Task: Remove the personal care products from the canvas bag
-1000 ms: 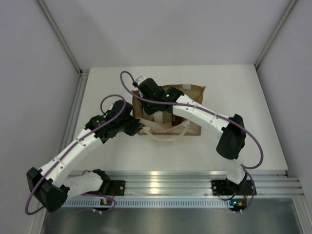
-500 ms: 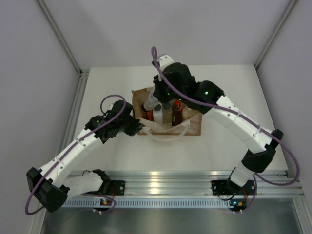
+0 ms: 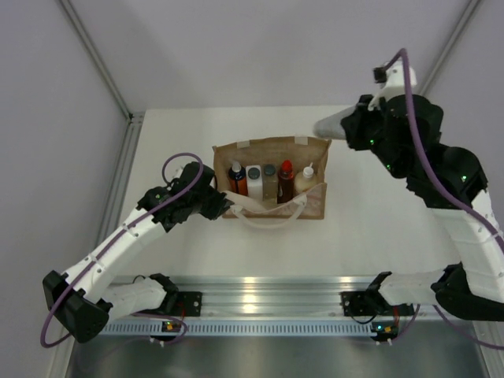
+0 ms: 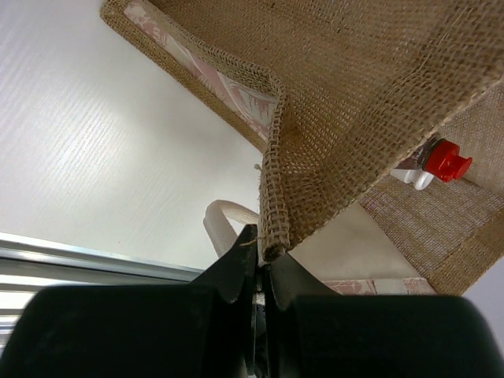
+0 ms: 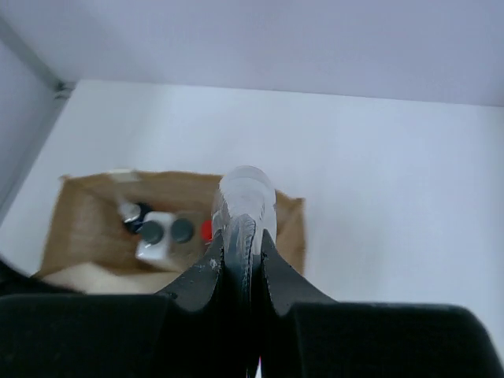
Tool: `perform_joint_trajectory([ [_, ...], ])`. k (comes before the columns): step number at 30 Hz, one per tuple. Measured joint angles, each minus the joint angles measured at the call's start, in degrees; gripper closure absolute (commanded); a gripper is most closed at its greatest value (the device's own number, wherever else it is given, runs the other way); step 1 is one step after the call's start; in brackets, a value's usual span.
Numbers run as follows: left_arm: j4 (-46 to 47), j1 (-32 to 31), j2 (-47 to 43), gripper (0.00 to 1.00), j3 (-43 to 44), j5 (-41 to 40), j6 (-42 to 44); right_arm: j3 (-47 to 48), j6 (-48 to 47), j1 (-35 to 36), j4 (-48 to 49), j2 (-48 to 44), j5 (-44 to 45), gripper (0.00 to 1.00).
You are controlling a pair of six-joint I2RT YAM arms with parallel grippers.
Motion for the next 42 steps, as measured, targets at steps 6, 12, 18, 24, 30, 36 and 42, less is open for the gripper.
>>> perform_joint_trajectory([
  [6,0.0,0.0,0.0,1.0,0.0,0.2,0.6,-5.6,-1.0,-22.9,-1.9,-3.5,-1.2,1.0],
  [12,0.0,0.0,0.2,1.0,0.0,0.8,1.4,-14.9,-3.6,-39.1,-2.4,2.3,-12.7,1.0],
  [18,0.0,0.0,0.2,1.0,0.0,1.0,1.4,-23.5,-4.9,-46.6,0.1,9.1,-20.3,1.0],
  [24,0.0,0.0,0.2,1.0,0.0,1.0,1.4,-30.6,-6.4,-46.8,4.9,11.2,-24.4,1.0],
  [30,0.0,0.0,0.2,1.0,0.0,1.1,1.5,-36.6,-7.9,-46.8,10.9,12.4,-24.8,1.0],
  [36,0.0,0.0,1.0,1.0,0.0,1.5,2.0,-40.1,-8.6,-46.8,13.2,12.6,-24.8,0.75],
  [42,0.0,0.0,1.3,1.0,0.0,1.5,2.5,-40.2,-9.2,-46.8,15.0,12.3,-24.8,0.45],
])
